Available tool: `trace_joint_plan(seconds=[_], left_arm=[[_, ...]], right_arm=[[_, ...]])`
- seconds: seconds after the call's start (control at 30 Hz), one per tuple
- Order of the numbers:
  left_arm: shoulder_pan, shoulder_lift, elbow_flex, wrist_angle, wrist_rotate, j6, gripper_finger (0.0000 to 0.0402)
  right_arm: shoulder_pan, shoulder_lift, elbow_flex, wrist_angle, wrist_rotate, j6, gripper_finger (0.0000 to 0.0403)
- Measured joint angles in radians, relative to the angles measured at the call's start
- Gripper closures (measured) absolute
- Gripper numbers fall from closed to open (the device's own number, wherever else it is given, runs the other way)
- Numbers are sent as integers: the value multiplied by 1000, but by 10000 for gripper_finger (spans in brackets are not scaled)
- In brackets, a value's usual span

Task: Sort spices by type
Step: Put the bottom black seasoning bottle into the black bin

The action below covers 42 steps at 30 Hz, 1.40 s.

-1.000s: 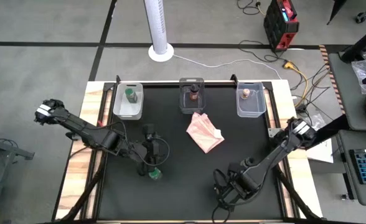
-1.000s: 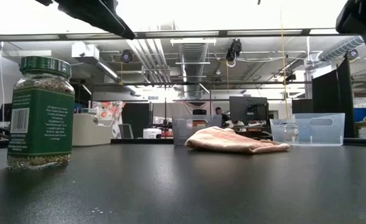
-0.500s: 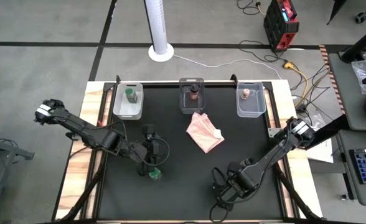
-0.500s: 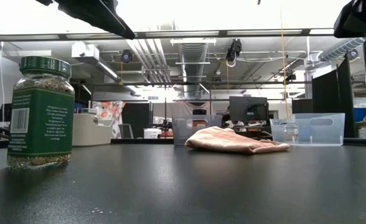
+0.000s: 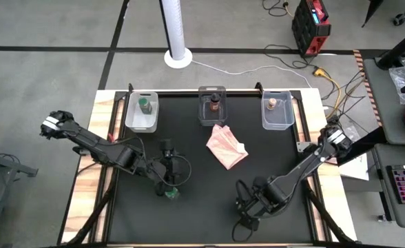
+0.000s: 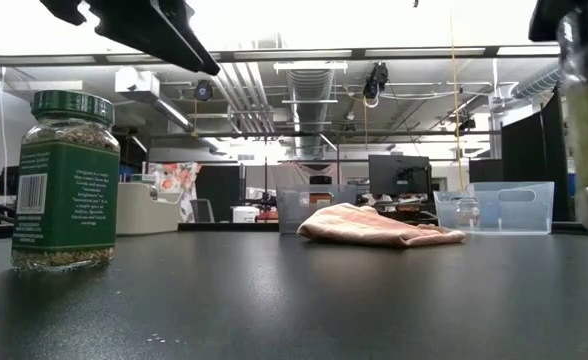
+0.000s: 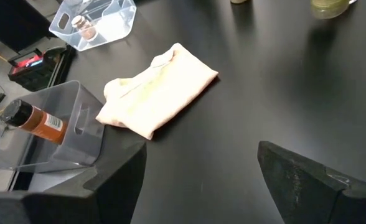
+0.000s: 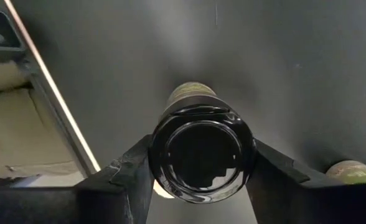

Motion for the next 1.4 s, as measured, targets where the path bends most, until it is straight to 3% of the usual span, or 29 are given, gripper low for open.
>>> trace_joint_plan(seconds=[0.2, 0.67, 1.0, 1.4], left_arm=[[0, -2, 4, 8, -14, 18, 110], [0, -6, 5, 9, -18, 26, 110], [0, -28, 6, 9, -22, 77, 110], [0, -124, 6, -70, -200, 107, 110]], right_arm=[[-34, -9, 55, -59, 0, -16, 207], [-180, -9, 144, -76, 2, -292, 208], [-391, -9, 248, -130, 1, -541, 208], [-671, -9, 379, -156, 0, -784, 207]])
